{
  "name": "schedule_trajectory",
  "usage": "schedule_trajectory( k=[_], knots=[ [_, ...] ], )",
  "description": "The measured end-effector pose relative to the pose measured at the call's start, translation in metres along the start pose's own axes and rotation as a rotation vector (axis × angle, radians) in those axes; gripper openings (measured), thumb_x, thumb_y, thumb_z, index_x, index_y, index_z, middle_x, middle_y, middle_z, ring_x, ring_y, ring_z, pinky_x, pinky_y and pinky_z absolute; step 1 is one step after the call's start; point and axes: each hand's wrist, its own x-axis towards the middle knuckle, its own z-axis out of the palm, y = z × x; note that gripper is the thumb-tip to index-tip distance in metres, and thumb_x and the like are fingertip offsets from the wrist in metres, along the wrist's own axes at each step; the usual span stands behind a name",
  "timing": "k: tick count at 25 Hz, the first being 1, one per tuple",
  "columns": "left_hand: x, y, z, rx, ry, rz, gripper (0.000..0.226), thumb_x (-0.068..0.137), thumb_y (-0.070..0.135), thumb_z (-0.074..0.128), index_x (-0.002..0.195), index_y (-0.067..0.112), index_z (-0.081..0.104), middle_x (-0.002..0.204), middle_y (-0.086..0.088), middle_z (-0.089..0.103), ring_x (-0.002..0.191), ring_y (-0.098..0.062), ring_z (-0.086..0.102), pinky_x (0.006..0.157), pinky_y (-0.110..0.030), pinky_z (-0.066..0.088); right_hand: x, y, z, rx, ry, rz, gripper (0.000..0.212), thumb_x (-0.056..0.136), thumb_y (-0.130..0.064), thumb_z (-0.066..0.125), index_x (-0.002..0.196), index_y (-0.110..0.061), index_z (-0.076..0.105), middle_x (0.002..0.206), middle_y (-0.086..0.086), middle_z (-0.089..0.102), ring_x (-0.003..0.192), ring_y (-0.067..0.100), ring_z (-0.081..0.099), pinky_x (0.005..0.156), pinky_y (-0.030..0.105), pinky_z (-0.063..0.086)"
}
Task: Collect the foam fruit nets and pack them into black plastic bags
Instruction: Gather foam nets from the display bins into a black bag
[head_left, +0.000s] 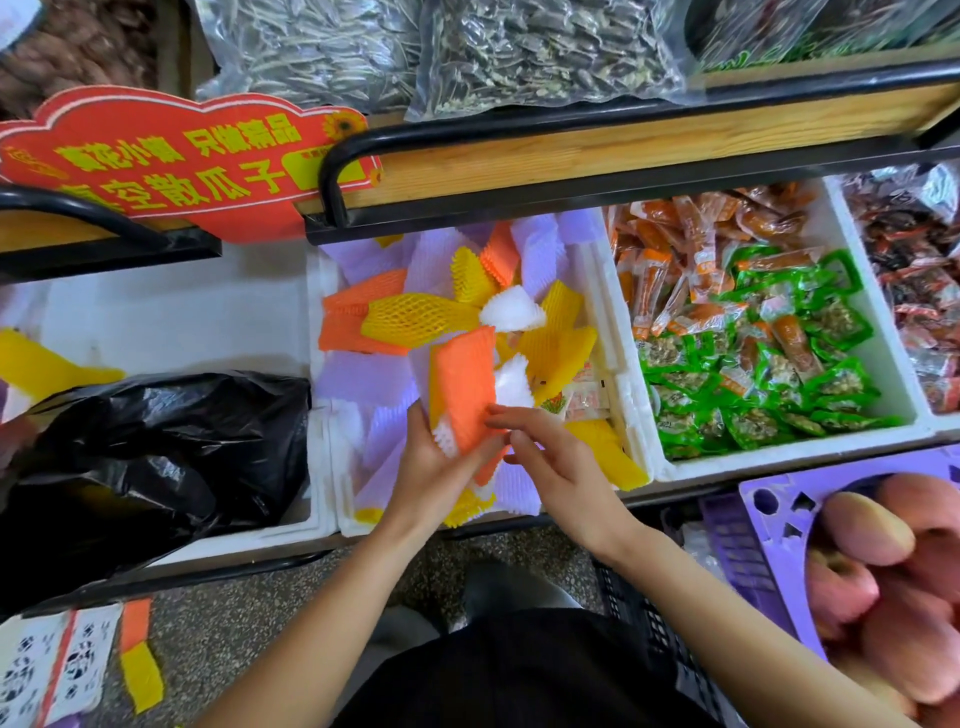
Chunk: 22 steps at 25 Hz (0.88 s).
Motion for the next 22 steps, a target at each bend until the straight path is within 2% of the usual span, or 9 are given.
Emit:
schedule_trajectory(
  k=[2,3,5,6,9,11,17,19,22],
  knots=[
    [0.001,-0.005,-0.009,0.046,0.101,0.022,0.05,0.068,0.016,0.083,0.105,0.017,0.05,0.093,0.002,0.068,0.075,0.001,0.065,0.067,-0.017,0.049,-0.001,0.005,-0.003,0.004,0.028,0.005,0.022,0.099,-0.021,0.043,0.114,-0.026,0.059,0.112,-0.007,0.063,0.102,0.01,0.061,0.086,0.03,0.051],
    [0.003,-0.006,-0.013,0.062,0.146,0.038,0.045,0.074,0.012,0.079,0.109,0.012,0.051,0.095,0.001,0.068,0.078,0.0,0.065,0.07,-0.019,0.049,0.0,0.013,-0.008,-0.044,0.107,0.004,0.02,0.098,-0.019,0.045,0.114,-0.024,0.057,0.11,-0.005,0.063,0.099,0.012,0.061,0.084,0.03,0.051],
    [0.006,-0.004,-0.021,0.085,0.202,0.064,0.045,0.075,0.014,0.078,0.111,0.009,0.051,0.097,0.002,0.067,0.079,0.002,0.065,0.072,-0.019,0.05,0.005,0.043,-0.029,-0.267,0.303,0.061,0.023,0.095,-0.016,0.051,0.118,-0.018,0.052,0.115,0.0,0.059,0.102,0.017,0.059,0.085,0.032,0.049],
    [0.006,-0.003,-0.025,0.092,0.214,0.073,0.049,0.072,0.02,0.081,0.11,0.009,0.051,0.096,0.003,0.067,0.078,0.003,0.064,0.071,-0.016,0.049,0.007,0.061,-0.041,-0.421,0.336,0.148,0.03,0.094,-0.016,0.054,0.123,-0.014,0.049,0.121,0.005,0.055,0.109,0.022,0.055,0.09,0.035,0.046],
    [0.006,-0.005,-0.035,0.112,0.239,0.069,0.059,0.063,0.037,0.079,0.109,0.011,0.052,0.095,0.005,0.068,0.077,0.004,0.064,0.065,-0.012,0.048,0.001,0.111,-0.068,-0.847,0.162,0.456,0.049,0.092,-0.024,0.058,0.136,-0.012,0.039,0.136,0.01,0.044,0.125,0.03,0.04,0.099,0.04,0.036],
    [0.005,-0.007,-0.038,0.123,0.245,0.061,0.049,0.071,0.026,0.081,0.109,0.013,0.051,0.096,0.004,0.067,0.073,0.006,0.063,0.063,-0.01,0.047,-0.003,0.124,-0.077,-0.964,0.073,0.523,0.049,0.092,-0.027,0.057,0.136,-0.014,0.04,0.136,0.009,0.045,0.124,0.03,0.039,0.097,0.039,0.037],
    [0.005,-0.011,-0.039,0.112,0.259,0.077,0.045,0.078,0.016,0.076,0.111,0.006,0.047,0.097,0.0,0.066,0.074,0.005,0.064,0.062,-0.01,0.048,-0.007,0.091,-0.077,-1.021,0.013,0.344,0.029,0.096,-0.028,0.046,0.122,-0.02,0.054,0.11,0.004,0.065,0.096,0.028,0.061,0.069,0.035,0.044],
    [0.006,-0.01,-0.037,0.124,0.27,0.08,0.041,0.081,0.014,0.072,0.11,0.007,0.045,0.096,0.001,0.065,0.076,0.003,0.064,0.062,-0.01,0.047,-0.017,0.072,-0.079,-0.892,0.027,0.26,0.025,0.096,-0.03,0.048,0.117,-0.02,0.057,0.1,0.004,0.068,0.087,0.027,0.063,0.066,0.036,0.045],
    [0.009,-0.009,-0.036,0.136,0.268,0.081,0.049,0.077,0.018,0.077,0.114,0.003,0.047,0.1,-0.003,0.067,0.084,-0.008,0.065,0.066,-0.014,0.049,-0.022,0.05,-0.083,-0.549,0.14,0.154,0.02,0.095,-0.032,0.05,0.106,-0.017,0.059,0.084,0.002,0.065,0.069,0.019,0.057,0.06,0.036,0.042]
  ],
)
